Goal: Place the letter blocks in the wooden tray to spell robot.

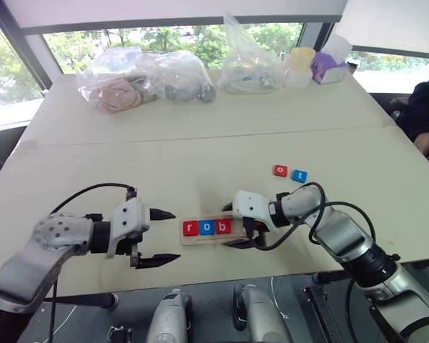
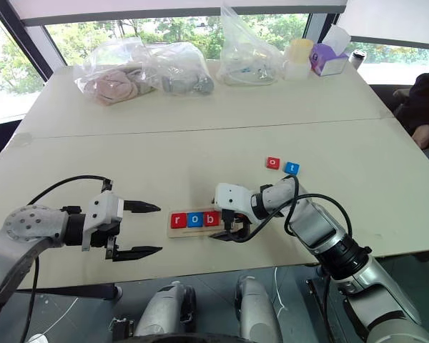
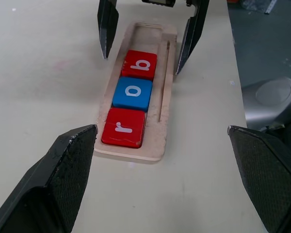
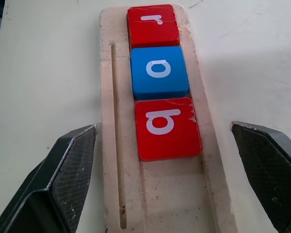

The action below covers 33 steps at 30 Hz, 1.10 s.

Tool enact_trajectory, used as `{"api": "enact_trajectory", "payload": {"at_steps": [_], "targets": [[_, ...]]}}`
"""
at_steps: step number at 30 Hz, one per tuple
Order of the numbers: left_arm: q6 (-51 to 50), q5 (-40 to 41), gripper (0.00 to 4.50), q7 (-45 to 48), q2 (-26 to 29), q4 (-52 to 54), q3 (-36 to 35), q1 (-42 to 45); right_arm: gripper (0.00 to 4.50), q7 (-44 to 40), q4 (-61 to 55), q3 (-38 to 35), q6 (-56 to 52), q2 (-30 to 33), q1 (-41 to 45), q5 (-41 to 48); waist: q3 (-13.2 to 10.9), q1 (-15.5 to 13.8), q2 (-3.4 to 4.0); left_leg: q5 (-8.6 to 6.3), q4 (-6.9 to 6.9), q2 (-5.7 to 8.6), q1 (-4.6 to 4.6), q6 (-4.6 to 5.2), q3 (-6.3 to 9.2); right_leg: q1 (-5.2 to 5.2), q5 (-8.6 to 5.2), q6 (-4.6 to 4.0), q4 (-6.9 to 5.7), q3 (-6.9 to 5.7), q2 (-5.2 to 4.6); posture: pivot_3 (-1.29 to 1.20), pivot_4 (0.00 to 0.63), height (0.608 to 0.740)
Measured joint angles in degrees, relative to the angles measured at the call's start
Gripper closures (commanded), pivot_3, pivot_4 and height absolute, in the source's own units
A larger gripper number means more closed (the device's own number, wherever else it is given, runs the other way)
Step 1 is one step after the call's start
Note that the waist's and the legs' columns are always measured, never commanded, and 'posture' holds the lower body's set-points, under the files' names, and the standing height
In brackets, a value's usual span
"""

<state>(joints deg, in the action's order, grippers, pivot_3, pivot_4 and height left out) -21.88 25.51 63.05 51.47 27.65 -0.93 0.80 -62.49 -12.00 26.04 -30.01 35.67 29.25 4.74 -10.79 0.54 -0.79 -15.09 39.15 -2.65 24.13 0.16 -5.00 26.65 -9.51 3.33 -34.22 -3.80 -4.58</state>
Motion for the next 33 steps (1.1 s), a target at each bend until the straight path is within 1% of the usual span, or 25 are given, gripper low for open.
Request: {"api": "enact_trajectory", "payload": {"at_steps": [5, 11, 15, 21, 26, 29, 33], "targets": [[0.11, -0.06, 0.00, 0.21, -0.30, -0.50, 0.34, 1.29, 0.03, 2.55, 0.02, -4.60, -1.97, -0.33, 0.90, 0.74, 0.00, -0.01, 0.00, 0.00, 0.00, 0.00, 0.00, 0.00, -0.01, 0.00, 0.01, -0.01, 0.00, 0.00, 0.00, 0.00, 0.150, 0.740], [-0.34, -0.03, 0.00, 0.31, -0.29, -0.51, 0.55, 2.35, 0.03, 4.31, 0.02, -7.32, -2.22, 1.17, 0.89, 0.93, 0.00, 0.05, 0.00, 0.00, 0.00, 0.01, 0.01, 0.00, -0.08, 0.01, 0.01, -0.01, 0.00, 0.00, 0.00, 0.00, 0.150, 0.740], [-1.47, 0.03, 0.00, 0.22, -0.30, -0.51, 1.05, 4.16, 0.03, 4.80, 0.02, -7.81, -1.90, 2.20, 0.19, 0.52, 0.00, 0.02, 0.00, 0.00, 0.00, 0.02, 0.00, 0.00, -0.09, 0.00, 0.00, 0.00, -0.01, 0.00, 0.01, 0.00, 0.150, 0.740], [-2.61, 0.11, 0.00, -0.03, -0.34, -0.49, 1.88, 4.57, 0.03, 4.97, 0.01, -7.47, -1.68, 2.22, -0.92, -0.03, 0.00, 0.06, 0.00, 0.00, 0.00, 0.02, 0.00, 0.00, -0.10, 0.00, 0.00, 0.00, 0.00, 0.00, 0.02, 0.00, 0.150, 0.740], [-3.02, 0.19, 0.00, -0.19, -0.33, -0.39, 1.87, 4.63, 0.03, 7.36, 0.66, -7.55, -0.76, 1.88, -0.98, -0.77, 0.00, 0.07, 0.00, 0.00, 0.00, 0.02, 0.00, 0.00, -0.09, 0.00, 0.01, 0.00, -0.01, 0.00, 0.02, 0.00, 0.150, 0.740], [-3.60, 0.22, 0.00, -0.66, -0.33, -0.25, 1.86, 4.64, 0.03, 12.11, 3.57, -10.89, -1.37, 0.73, 0.18, -1.40, 0.00, 0.05, 0.00, 0.00, 0.01, 0.02, 0.00, 0.00, -0.10, 0.00, 0.01, 0.00, -0.01, 0.01, 0.01, 0.00, 0.150, 0.740], [-3.92, 0.23, 0.00, -1.05, -0.34, 0.18, 1.87, 4.70, 0.03, 22.08, 5.87, -17.11, -7.84, -2.39, 2.76, -2.95, 0.01, 0.06, -0.01, 0.00, 0.00, 0.02, 0.01, 0.00, -0.11, 0.00, 0.10, -0.15, -0.01, 0.00, 0.02, 0.00, 0.150, 0.740]]}}
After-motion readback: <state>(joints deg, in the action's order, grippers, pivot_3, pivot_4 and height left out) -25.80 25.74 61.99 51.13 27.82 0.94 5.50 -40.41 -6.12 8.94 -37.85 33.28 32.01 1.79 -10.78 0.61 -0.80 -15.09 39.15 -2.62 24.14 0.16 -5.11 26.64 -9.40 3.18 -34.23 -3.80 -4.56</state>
